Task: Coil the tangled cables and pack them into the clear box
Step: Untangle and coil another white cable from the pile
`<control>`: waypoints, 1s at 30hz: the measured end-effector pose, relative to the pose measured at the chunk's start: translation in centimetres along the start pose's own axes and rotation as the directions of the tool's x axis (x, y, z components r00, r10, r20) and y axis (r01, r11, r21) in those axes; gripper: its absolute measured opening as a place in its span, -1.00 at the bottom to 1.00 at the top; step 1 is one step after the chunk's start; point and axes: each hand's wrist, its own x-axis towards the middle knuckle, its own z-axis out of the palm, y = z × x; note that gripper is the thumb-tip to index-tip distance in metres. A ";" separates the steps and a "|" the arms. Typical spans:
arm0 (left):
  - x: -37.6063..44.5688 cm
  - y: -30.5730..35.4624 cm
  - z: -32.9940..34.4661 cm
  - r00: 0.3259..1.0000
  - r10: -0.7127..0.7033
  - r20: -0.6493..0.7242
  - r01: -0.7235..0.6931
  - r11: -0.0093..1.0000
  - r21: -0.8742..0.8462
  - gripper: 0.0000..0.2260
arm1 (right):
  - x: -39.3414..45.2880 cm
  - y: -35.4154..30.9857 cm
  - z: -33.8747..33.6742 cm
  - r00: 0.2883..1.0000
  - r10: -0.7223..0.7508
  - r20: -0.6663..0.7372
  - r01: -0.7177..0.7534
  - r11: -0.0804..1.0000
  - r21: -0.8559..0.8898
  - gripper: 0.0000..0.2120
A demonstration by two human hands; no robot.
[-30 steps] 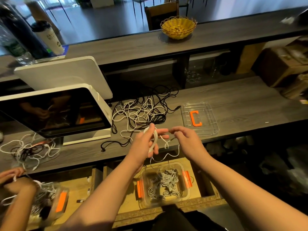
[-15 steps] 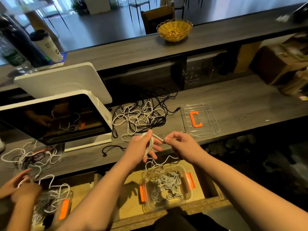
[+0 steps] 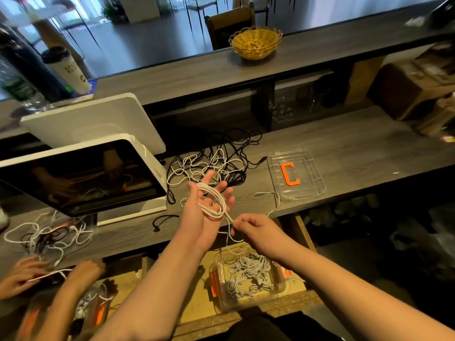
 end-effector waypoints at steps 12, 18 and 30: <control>1.5 -0.5 -2.1 0.978 0.181 -0.108 -0.114 0.884 0.453 -0.54 | -0.9 -2.4 0.2 0.997 -0.044 0.062 0.050 0.993 -0.109 -0.69; 1.5 -1.4 -2.3 0.981 0.193 0.025 -0.135 0.583 0.801 -0.50 | -0.9 -3.6 1.1 0.982 -0.165 0.090 0.175 0.978 -0.114 -0.71; -1.2 -0.7 -2.1 0.854 -0.519 0.035 0.332 0.595 0.732 -0.29 | 0.2 -4.9 -1.2 0.952 -0.297 -0.075 0.297 0.955 -0.015 -0.81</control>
